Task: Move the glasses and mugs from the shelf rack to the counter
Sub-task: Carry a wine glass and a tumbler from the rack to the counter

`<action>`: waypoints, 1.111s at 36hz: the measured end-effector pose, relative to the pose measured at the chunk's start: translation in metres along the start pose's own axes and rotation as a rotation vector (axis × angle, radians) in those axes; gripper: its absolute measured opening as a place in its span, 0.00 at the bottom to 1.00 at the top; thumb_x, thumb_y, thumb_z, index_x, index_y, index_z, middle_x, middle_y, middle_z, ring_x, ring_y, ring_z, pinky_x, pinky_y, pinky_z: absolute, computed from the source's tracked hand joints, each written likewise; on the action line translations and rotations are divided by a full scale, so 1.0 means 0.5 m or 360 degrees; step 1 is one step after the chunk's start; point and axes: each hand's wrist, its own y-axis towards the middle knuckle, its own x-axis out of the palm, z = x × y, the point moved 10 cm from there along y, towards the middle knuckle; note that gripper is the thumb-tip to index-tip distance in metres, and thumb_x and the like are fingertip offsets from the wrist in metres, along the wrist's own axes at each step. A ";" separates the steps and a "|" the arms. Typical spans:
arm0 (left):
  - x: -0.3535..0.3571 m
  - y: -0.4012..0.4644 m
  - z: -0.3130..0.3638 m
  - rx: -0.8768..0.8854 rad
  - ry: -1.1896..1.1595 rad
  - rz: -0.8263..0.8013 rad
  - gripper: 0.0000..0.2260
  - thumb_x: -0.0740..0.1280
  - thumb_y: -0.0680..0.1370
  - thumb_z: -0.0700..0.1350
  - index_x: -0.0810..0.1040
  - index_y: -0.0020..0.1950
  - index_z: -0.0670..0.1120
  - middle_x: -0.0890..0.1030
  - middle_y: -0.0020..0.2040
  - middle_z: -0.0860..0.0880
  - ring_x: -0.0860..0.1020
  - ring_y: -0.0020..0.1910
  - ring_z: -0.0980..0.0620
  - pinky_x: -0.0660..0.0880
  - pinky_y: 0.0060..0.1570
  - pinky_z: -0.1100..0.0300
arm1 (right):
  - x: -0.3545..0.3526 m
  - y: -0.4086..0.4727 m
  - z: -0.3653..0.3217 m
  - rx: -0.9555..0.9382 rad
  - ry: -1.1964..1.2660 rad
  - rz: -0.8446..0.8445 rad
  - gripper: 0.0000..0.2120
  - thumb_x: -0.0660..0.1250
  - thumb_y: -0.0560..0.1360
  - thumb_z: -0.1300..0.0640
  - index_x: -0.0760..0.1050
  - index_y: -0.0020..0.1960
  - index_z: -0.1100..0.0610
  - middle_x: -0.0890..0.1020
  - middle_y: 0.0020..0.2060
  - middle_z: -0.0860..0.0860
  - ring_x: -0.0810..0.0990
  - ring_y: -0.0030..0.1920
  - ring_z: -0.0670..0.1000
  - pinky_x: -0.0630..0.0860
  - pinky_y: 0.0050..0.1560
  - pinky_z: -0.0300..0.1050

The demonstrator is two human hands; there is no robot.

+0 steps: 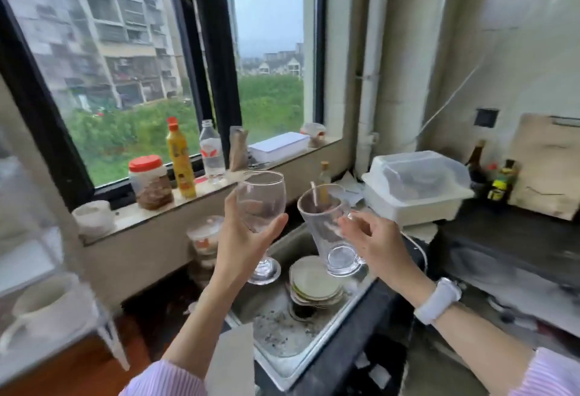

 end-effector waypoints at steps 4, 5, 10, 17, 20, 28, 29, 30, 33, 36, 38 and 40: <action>0.288 0.008 0.070 -0.0006 -0.0180 -0.0225 0.31 0.75 0.67 0.53 0.63 0.65 0.52 0.80 0.46 0.56 0.79 0.45 0.58 0.76 0.49 0.57 | -0.267 -0.016 0.092 0.0105 -0.0142 0.0235 0.14 0.66 0.74 0.56 0.72 0.30 0.56 0.74 0.19 0.40 0.70 0.25 0.40 0.65 0.30 0.31; 0.359 0.007 0.086 -0.0013 -0.0227 -0.0279 0.31 0.75 0.67 0.52 0.63 0.64 0.54 0.80 0.47 0.55 0.79 0.45 0.60 0.76 0.49 0.56 | -0.330 -0.023 0.110 0.0126 -0.0191 0.0286 0.14 0.66 0.74 0.57 0.73 0.31 0.56 0.75 0.20 0.38 0.71 0.25 0.39 0.66 0.30 0.30; 0.682 -0.018 0.195 0.0020 -0.0418 -0.0585 0.33 0.75 0.67 0.54 0.62 0.66 0.53 0.78 0.56 0.50 0.79 0.50 0.55 0.77 0.51 0.54 | -0.631 -0.071 0.205 0.0300 -0.0347 0.0585 0.12 0.66 0.75 0.58 0.75 0.33 0.57 0.75 0.24 0.44 0.72 0.27 0.38 0.67 0.32 0.30; 1.063 -0.070 0.324 0.0092 -0.0501 -0.1004 0.30 0.75 0.67 0.52 0.63 0.63 0.54 0.79 0.52 0.52 0.81 0.50 0.49 0.76 0.55 0.49 | -0.956 -0.156 0.319 0.0492 -0.0593 0.0904 0.11 0.65 0.75 0.57 0.77 0.37 0.62 0.80 0.31 0.47 0.75 0.31 0.42 0.69 0.35 0.31; 1.206 -0.091 0.363 0.0132 -0.0517 -0.1143 0.31 0.75 0.68 0.51 0.64 0.65 0.49 0.80 0.51 0.52 0.80 0.50 0.52 0.76 0.52 0.55 | -1.072 -0.193 0.367 0.0565 -0.0711 0.1052 0.11 0.65 0.75 0.57 0.77 0.37 0.61 0.79 0.30 0.47 0.76 0.31 0.42 0.68 0.34 0.32; 1.579 -0.115 0.408 0.0100 -0.0601 -0.1384 0.32 0.75 0.69 0.49 0.63 0.68 0.45 0.78 0.55 0.50 0.77 0.50 0.52 0.72 0.48 0.61 | -1.332 -0.219 0.538 0.0803 -0.0848 0.1266 0.14 0.63 0.76 0.56 0.77 0.38 0.65 0.79 0.31 0.47 0.77 0.34 0.44 0.69 0.35 0.30; 1.627 -0.114 0.409 0.0091 -0.0611 -0.1413 0.32 0.75 0.69 0.49 0.63 0.68 0.45 0.78 0.55 0.50 0.77 0.50 0.52 0.71 0.47 0.61 | -1.363 -0.212 0.564 0.0834 -0.0853 0.1288 0.13 0.63 0.76 0.56 0.77 0.37 0.64 0.80 0.32 0.49 0.76 0.34 0.45 0.69 0.35 0.30; 1.674 -0.111 0.408 0.0075 -0.0613 -0.1441 0.33 0.75 0.69 0.49 0.63 0.68 0.45 0.77 0.55 0.50 0.77 0.50 0.52 0.71 0.48 0.60 | -1.393 -0.203 0.589 0.0862 -0.0857 0.1308 0.13 0.63 0.76 0.56 0.76 0.36 0.62 0.80 0.33 0.50 0.76 0.35 0.47 0.69 0.34 0.29; 1.811 -0.093 0.417 0.0050 -0.0605 -0.1513 0.31 0.74 0.69 0.48 0.63 0.67 0.46 0.75 0.53 0.53 0.75 0.47 0.54 0.70 0.47 0.60 | -1.480 -0.166 0.668 0.0942 -0.0867 0.1343 0.13 0.62 0.77 0.56 0.73 0.34 0.56 0.80 0.34 0.51 0.77 0.36 0.48 0.70 0.34 0.28; 1.949 -0.069 0.426 0.0025 -0.0606 -0.1575 0.31 0.74 0.69 0.47 0.63 0.67 0.47 0.75 0.53 0.52 0.75 0.49 0.52 0.68 0.48 0.60 | -1.562 -0.132 0.748 0.1049 -0.0865 0.1344 0.13 0.61 0.77 0.55 0.73 0.36 0.58 0.79 0.33 0.49 0.75 0.34 0.46 0.69 0.33 0.33; 2.034 -0.060 0.429 0.0018 -0.0617 -0.1608 0.32 0.74 0.69 0.47 0.62 0.67 0.48 0.77 0.54 0.51 0.76 0.52 0.50 0.68 0.48 0.60 | -1.614 -0.118 0.798 0.1104 -0.0877 0.1347 0.14 0.60 0.78 0.55 0.71 0.34 0.56 0.77 0.32 0.49 0.73 0.31 0.46 0.67 0.33 0.37; 2.110 -0.062 0.427 -0.0020 -0.0621 -0.1649 0.33 0.74 0.69 0.47 0.61 0.68 0.49 0.76 0.56 0.50 0.75 0.53 0.51 0.68 0.49 0.60 | -1.663 -0.111 0.846 0.1157 -0.0877 0.1366 0.14 0.59 0.78 0.55 0.69 0.34 0.56 0.75 0.30 0.50 0.70 0.29 0.46 0.66 0.31 0.34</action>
